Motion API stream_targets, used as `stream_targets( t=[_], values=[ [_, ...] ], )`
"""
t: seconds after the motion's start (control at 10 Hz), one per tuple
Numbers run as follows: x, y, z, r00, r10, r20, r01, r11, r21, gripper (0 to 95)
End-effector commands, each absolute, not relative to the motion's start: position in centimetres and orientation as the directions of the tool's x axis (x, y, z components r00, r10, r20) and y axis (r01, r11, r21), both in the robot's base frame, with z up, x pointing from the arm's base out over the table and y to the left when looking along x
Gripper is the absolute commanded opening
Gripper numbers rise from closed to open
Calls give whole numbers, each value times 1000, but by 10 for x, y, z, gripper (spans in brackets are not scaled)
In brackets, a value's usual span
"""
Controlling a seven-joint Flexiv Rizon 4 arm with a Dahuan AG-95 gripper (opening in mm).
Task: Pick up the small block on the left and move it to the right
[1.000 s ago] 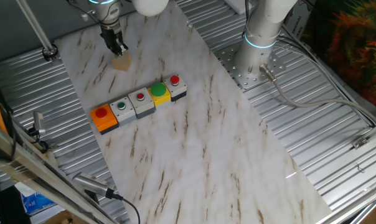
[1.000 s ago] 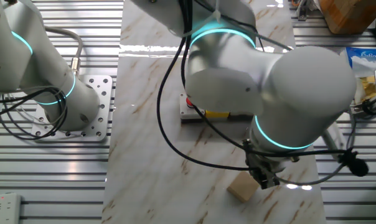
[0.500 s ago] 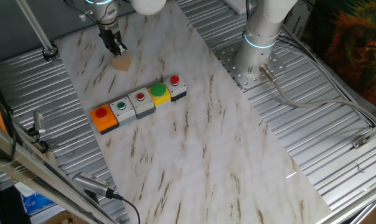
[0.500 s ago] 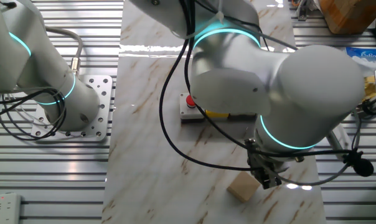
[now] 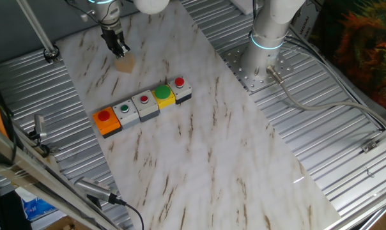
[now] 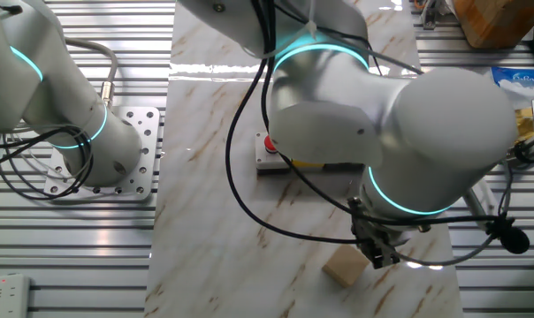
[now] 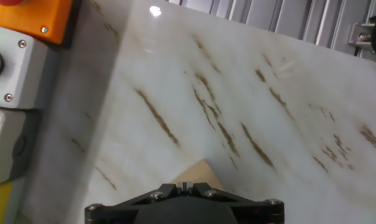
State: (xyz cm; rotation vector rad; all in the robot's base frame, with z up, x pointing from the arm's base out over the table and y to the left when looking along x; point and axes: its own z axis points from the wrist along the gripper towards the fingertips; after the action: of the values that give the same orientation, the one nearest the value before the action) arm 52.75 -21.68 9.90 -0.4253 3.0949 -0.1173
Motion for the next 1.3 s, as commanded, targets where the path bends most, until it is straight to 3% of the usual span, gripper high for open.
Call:
stream_targets(
  t=[0.1, 0.3, 0.6, 1.3],
  values=[
    [527, -217, 99, -962, -271, -8, -270, 960, -72, 0],
    [527, -217, 99, -962, -272, -14, -271, 961, -56, 0],
    [527, -217, 99, -987, -162, -16, -163, 983, 80, 0],
    [527, -217, 99, -1000, 16, 7, 16, 1000, 26, 0]
  ],
)
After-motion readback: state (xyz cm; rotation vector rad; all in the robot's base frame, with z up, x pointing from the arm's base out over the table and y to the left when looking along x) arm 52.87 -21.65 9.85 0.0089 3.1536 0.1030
